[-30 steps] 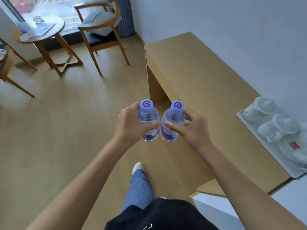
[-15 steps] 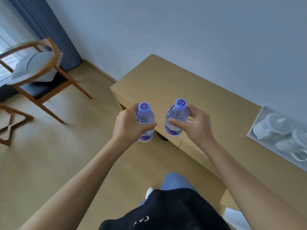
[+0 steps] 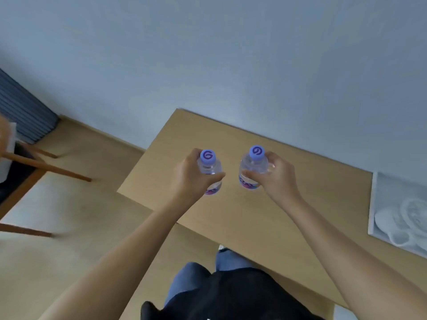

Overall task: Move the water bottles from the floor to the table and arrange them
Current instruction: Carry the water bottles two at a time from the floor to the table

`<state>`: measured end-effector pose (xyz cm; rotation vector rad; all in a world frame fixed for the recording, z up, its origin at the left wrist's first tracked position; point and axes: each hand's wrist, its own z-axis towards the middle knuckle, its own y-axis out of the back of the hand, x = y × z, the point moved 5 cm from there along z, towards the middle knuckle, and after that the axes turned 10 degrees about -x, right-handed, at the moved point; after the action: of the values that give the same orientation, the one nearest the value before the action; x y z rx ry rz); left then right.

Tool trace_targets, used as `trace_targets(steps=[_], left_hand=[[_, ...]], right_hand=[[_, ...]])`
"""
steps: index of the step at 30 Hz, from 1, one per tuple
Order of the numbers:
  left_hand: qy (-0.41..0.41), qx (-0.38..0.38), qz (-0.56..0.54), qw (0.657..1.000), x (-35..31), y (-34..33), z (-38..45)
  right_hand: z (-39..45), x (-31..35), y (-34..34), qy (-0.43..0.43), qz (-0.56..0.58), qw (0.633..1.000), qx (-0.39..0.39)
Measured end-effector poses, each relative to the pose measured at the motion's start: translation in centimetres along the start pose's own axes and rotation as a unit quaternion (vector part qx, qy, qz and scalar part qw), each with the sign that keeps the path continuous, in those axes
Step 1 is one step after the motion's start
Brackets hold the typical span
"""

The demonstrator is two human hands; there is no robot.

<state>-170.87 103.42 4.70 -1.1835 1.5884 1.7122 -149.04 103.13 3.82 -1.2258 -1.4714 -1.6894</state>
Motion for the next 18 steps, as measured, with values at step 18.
trace_targets(steps=[18], left_hand=[[-0.035, 0.189, 0.046, 0.980, 0.0, -7.2, 13.3]], right_hand=[[5.6, -3.4, -1.5, -0.155, 0.041, 0.970, -0.180]])
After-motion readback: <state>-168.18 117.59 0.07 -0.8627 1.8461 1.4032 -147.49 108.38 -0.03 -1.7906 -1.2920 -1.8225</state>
